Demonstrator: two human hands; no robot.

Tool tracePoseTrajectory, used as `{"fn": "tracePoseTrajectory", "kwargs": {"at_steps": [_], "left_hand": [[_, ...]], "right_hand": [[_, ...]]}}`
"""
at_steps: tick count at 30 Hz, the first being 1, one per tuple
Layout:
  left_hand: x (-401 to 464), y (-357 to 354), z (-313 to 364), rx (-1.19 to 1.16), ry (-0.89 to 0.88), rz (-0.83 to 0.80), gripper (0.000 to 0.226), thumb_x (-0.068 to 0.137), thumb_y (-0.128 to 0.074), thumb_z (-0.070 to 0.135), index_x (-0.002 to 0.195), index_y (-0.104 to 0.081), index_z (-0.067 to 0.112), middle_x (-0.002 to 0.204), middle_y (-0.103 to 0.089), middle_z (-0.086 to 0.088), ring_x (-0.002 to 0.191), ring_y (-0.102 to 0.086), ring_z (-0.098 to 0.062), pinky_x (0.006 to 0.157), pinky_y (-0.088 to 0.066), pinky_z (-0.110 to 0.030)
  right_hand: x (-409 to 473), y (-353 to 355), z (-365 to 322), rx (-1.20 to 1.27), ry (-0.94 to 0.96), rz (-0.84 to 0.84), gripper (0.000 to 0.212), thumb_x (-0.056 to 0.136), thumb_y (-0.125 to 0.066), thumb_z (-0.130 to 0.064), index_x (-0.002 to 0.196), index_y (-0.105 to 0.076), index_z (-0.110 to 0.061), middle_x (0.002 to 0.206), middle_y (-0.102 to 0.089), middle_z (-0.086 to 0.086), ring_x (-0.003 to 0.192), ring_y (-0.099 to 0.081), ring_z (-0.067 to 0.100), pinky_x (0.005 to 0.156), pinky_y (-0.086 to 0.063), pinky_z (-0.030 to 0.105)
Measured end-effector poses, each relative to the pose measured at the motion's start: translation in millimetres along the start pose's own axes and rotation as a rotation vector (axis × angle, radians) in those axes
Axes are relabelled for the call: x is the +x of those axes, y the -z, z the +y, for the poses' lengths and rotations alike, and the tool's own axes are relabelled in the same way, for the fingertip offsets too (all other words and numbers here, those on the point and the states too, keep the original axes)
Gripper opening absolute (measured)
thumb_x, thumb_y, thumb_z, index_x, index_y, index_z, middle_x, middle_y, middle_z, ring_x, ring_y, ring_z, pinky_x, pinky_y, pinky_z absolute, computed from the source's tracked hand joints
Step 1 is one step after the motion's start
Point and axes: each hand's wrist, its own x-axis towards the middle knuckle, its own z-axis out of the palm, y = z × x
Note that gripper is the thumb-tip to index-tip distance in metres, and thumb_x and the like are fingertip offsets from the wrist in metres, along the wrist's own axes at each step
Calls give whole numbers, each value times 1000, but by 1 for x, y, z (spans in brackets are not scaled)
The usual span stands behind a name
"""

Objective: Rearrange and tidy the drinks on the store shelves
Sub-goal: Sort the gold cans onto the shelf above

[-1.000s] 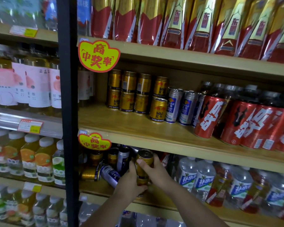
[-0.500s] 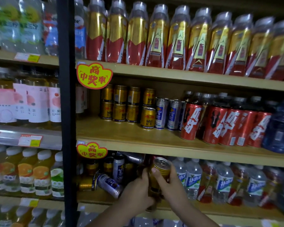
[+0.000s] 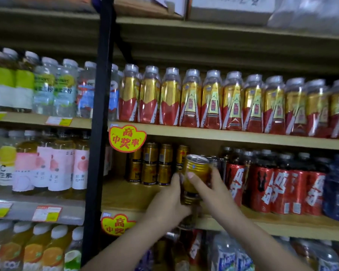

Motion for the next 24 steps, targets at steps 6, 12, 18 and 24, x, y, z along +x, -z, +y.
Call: {"fn": "tracePoseTrajectory", "kwargs": {"at_steps": [6, 12, 18, 24], "left_hand": [[32, 39, -69, 93, 214, 205, 70, 84, -70, 16, 142, -32, 23, 115, -67, -3, 100, -67, -24, 80, -56, -37], [65, 50, -119, 148, 302, 284, 83, 88, -72, 11, 154, -22, 15, 138, -52, -9, 120, -57, -21, 98, -52, -36], [87, 42, -156, 174, 466, 253, 94, 89, -70, 11, 157, -5, 21, 142, -49, -9, 125, -55, -26, 97, -49, -38], [88, 37, -176, 162, 546, 202, 99, 92, -68, 17, 158, 6, 20, 146, -48, -11, 131, -51, -29, 106, -44, -44]], "right_hand": [[52, -97, 25, -4, 41, -121, 49, 96, -67, -35, 136, -39, -27, 129, -61, -5, 114, -60, 3, 95, -51, 26], [91, -155, 44, -102, 48, -117, 38, 97, -66, -31, 131, -51, -28, 125, -62, -4, 116, -59, 14, 98, -51, 36], [116, -186, 75, -184, 41, -102, 33, 99, -63, -23, 130, -55, -22, 121, -66, 0, 110, -62, 17, 88, -47, 26], [123, -195, 92, -224, 24, -148, 34, 95, -68, -20, 125, -54, -28, 111, -70, -5, 103, -66, 12, 83, -47, 23]]}}
